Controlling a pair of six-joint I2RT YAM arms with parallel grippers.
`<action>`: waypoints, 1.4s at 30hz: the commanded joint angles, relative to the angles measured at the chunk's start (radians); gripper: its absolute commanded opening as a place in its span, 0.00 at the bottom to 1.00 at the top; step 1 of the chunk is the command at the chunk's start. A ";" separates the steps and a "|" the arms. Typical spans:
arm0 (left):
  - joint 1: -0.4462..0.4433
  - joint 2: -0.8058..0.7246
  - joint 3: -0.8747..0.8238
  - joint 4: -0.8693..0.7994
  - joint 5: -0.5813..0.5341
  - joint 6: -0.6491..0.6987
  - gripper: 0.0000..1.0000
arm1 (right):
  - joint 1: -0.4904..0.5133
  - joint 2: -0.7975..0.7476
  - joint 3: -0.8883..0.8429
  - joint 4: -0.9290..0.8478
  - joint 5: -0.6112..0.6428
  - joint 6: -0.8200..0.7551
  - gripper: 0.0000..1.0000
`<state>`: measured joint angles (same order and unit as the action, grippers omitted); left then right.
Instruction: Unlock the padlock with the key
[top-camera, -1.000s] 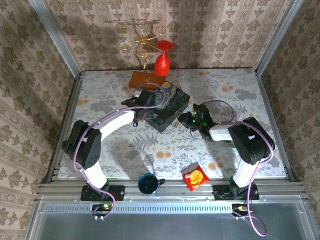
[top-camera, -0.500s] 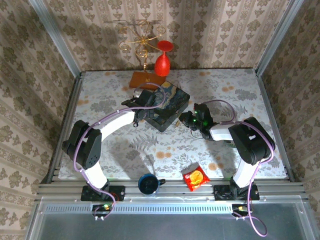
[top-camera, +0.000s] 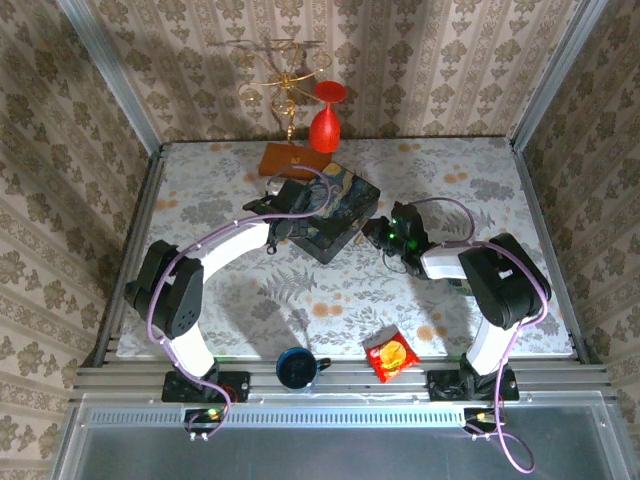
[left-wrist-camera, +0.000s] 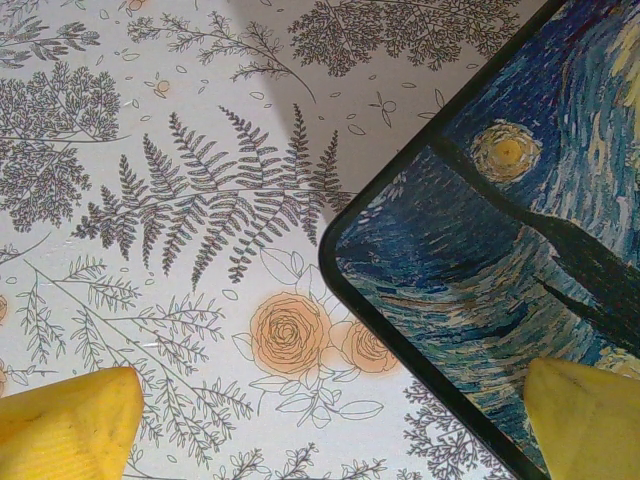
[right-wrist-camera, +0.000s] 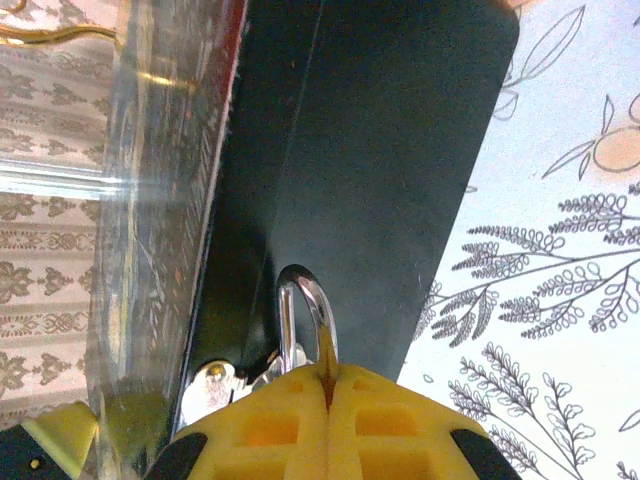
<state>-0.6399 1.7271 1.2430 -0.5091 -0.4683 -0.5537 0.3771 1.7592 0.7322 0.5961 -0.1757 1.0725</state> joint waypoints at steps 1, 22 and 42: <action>0.014 0.023 -0.027 -0.062 -0.029 -0.008 0.98 | -0.012 0.010 0.029 0.025 0.053 0.008 0.00; 0.034 0.009 -0.040 -0.078 -0.041 -0.030 0.97 | -0.059 -0.086 -0.015 -0.047 0.065 -0.047 0.00; 0.235 -0.072 -0.160 0.093 0.085 -0.086 0.62 | -0.075 -0.335 -0.091 -0.318 0.049 -0.211 0.00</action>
<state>-0.4572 1.6665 1.1305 -0.3965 -0.4255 -0.6319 0.3107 1.4834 0.6567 0.3595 -0.1349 0.9215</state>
